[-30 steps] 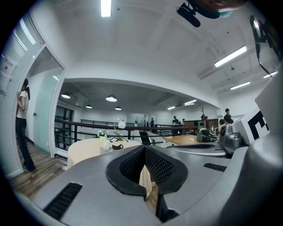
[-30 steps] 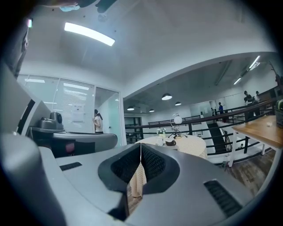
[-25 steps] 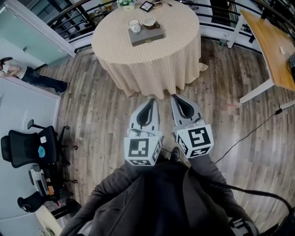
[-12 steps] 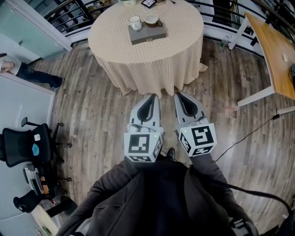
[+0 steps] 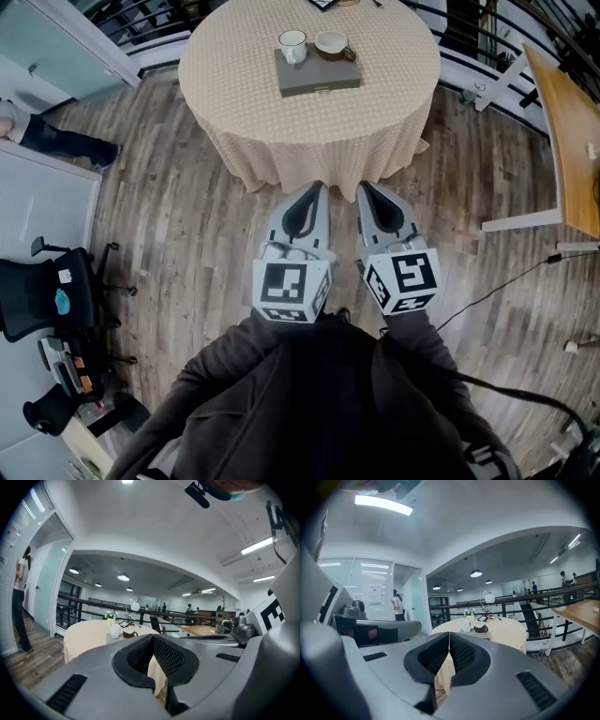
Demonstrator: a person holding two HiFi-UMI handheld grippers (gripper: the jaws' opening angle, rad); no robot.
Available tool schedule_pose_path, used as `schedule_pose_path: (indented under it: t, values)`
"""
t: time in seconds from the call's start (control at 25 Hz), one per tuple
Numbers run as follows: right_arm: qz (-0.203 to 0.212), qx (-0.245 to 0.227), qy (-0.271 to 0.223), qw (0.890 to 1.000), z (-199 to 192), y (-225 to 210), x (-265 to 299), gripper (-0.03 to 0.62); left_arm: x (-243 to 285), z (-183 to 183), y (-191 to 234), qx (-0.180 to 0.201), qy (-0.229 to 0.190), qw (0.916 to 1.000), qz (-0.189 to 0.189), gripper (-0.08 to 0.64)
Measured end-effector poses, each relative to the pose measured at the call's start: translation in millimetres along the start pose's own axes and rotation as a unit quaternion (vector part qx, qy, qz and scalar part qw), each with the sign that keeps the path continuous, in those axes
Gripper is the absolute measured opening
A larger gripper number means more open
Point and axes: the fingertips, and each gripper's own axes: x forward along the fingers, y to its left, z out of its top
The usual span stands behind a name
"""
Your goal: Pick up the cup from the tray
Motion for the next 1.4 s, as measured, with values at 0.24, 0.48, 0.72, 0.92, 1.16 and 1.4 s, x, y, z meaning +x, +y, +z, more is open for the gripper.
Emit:
schedule_pose_path:
  t: [0.24, 0.48, 0.72, 0.92, 1.16, 1.4]
  values:
    - [-0.004, -0.016, -0.005, 1.000, 18, -5, 50, 0.008, 35, 16, 36, -0.007, -0.020, 0.9997, -0.010, 0.002]
    - [-0.018, -0.029, -0.017, 0.999, 42, -7, 88, 0.008, 62, 41, 66, -0.012, -0.045, 0.9985, -0.028, 0.003]
    - [-0.044, -0.028, -0.015, 0.999, 46, -20, 107, 0.008, 85, 37, 73, -0.015, -0.034, 0.9978, -0.055, 0.003]
    - [-0.067, -0.023, -0.013, 0.997, 43, -34, 105, 0.008, 97, 30, 66, -0.015, -0.021, 0.9969, -0.075, 0.003]
    - [-0.079, -0.023, -0.016, 0.996, 42, -52, 111, 0.008, 115, 29, 65, -0.009, -0.016, 0.9967, -0.079, 0.002]
    - [-0.072, -0.017, -0.014, 0.997, 38, -86, 135, 0.008, 153, 22, 69, -0.007, 0.003, 0.9978, -0.066, 0.002]
